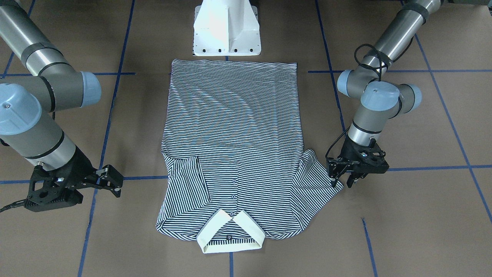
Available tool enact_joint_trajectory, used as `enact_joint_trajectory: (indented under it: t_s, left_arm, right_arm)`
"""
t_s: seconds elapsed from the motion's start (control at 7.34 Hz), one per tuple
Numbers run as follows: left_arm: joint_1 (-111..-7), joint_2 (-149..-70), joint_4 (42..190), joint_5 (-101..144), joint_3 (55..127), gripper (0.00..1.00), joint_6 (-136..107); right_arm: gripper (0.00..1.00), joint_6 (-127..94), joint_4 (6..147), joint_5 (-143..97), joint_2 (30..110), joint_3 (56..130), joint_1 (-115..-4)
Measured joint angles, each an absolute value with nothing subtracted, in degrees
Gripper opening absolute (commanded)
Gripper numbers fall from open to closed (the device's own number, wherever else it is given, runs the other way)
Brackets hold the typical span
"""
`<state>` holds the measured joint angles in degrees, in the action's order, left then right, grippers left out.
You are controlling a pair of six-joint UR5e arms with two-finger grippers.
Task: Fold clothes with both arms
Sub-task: 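Raise the right gripper away while moving the left gripper toward the other sleeve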
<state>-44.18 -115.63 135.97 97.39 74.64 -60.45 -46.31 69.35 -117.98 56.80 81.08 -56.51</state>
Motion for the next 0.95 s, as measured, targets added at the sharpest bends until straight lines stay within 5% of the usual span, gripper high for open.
enact_joint_trajectory:
  t_s: [0.14, 0.41, 0.95]
  left_arm:
    - [-44.1, -115.7, 136.0, 97.4, 74.4, 0.49, -60.4]
    - [-44.1, -115.7, 136.0, 97.4, 74.2, 0.0, -60.1]
    - [-44.1, -116.0, 135.9, 97.4, 74.9, 0.0, -58.7]
  right_arm:
    - [1.0, -46.3, 69.3, -118.0, 56.8, 81.0, -56.5]
    - [1.0, -46.3, 69.3, -117.9, 56.9, 81.0, -56.5]
    - [1.0, -46.3, 69.3, -117.9, 57.0, 81.0, -56.5]
